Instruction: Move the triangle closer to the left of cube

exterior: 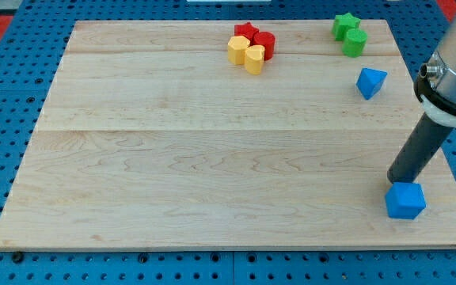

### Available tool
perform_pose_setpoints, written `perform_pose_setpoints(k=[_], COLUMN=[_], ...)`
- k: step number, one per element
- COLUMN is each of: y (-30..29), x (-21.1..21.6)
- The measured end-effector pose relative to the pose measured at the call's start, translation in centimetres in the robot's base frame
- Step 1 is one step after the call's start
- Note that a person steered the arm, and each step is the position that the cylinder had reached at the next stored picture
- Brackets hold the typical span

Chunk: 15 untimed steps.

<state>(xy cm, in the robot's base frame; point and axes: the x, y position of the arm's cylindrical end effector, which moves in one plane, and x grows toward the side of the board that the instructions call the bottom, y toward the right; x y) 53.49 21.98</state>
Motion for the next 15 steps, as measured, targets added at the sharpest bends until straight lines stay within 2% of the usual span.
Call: perform_pose_setpoints(k=[2, 3, 4, 5, 7, 8, 9, 10, 15], y=[0.0, 1.8, 6.5, 8.4, 8.4, 7.6, 3.1, 1.2, 0.8], x=[0.0, -3.3, -9.1, -14.4, -20.7, -20.5, -19.9, -19.9, -19.4])
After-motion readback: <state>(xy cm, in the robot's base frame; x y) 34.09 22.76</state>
